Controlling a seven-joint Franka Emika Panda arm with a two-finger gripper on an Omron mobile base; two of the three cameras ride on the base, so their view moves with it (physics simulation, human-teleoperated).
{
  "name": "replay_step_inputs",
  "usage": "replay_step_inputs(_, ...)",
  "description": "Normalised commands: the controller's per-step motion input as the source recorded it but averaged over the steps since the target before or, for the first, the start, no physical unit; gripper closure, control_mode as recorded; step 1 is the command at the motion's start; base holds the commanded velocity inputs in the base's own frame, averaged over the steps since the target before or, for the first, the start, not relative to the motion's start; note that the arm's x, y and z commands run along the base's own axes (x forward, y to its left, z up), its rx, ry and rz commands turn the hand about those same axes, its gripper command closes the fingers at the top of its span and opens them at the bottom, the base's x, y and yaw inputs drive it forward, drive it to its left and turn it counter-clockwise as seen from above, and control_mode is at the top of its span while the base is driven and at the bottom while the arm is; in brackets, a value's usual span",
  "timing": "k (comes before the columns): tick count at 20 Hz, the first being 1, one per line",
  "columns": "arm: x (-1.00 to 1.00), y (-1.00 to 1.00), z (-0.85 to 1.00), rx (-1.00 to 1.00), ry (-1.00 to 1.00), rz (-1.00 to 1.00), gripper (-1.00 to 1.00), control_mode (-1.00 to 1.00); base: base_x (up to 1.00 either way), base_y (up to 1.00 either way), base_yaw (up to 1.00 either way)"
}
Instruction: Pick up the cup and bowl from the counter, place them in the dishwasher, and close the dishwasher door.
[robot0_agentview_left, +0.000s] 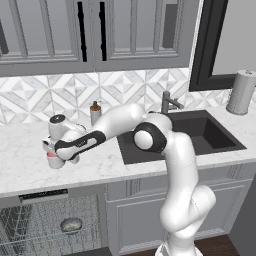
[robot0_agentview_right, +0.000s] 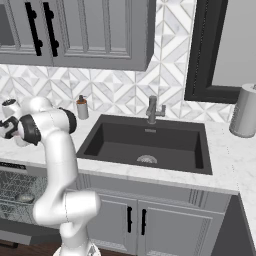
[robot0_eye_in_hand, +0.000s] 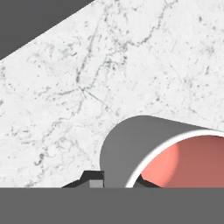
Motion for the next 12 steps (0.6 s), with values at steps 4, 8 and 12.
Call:
replay_step_inputs(4, -1.00, -0.64, -0.17, 0.00, -0.15, -0.24, 1.00, -1.00, 0.00, 0.00, 0.00)
replay_step_inputs(8, -1.00, -0.65, 0.01, 0.04, -0.13, -0.27, 1.00, -1.00, 0.00, 0.00, 0.00)
replay_step_inputs(12, -1.00, -0.23, 0.47, 0.05, -0.01, -0.26, 1.00, -1.00, 0.00, 0.00, 0.00)
